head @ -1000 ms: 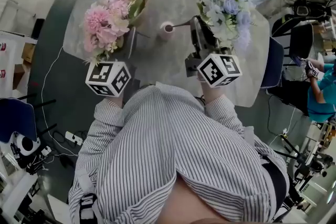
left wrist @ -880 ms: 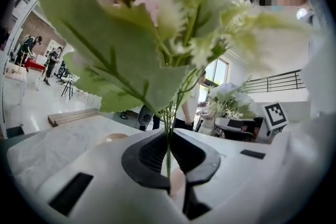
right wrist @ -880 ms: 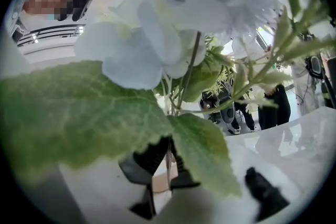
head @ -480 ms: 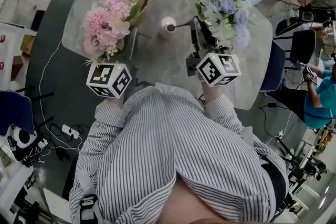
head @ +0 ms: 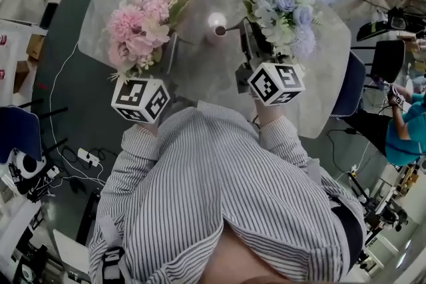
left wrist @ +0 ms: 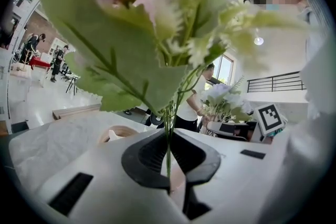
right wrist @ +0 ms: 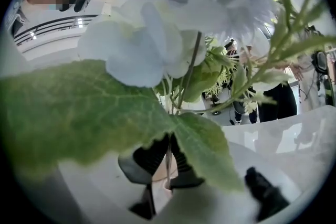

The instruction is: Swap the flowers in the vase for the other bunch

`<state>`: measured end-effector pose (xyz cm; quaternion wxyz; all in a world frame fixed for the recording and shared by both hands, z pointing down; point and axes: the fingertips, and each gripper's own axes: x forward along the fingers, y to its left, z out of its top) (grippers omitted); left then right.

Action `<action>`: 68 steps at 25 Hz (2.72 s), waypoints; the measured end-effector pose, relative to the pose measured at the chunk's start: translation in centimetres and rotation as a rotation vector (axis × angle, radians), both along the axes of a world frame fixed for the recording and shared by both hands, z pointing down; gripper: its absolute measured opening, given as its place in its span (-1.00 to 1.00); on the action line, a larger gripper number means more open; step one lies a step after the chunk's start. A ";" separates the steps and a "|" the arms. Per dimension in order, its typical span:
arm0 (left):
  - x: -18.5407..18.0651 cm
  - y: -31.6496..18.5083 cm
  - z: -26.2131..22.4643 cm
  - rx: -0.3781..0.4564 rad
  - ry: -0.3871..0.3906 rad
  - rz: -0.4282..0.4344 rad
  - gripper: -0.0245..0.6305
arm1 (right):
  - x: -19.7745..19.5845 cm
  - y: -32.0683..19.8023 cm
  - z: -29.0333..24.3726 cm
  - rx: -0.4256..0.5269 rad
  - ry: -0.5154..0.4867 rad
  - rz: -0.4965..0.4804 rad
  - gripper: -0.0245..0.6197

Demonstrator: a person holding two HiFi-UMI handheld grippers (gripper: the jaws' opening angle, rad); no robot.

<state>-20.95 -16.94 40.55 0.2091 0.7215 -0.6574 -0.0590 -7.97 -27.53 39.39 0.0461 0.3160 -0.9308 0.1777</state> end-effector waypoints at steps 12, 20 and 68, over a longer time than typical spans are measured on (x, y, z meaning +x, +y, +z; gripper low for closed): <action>1.6 -0.5 0.6 -0.038 0.013 -0.006 -0.85 | 0.6 -0.6 2.2 -0.037 0.053 -0.026 -0.84; -1.4 -0.2 2.9 -0.068 0.030 -0.017 -0.85 | -2.9 -0.2 6.0 -0.077 0.096 -0.051 -0.84; -0.1 -0.1 5.3 -0.108 0.064 0.033 -0.85 | -3.4 2.8 11.8 -0.152 0.211 -0.119 -0.41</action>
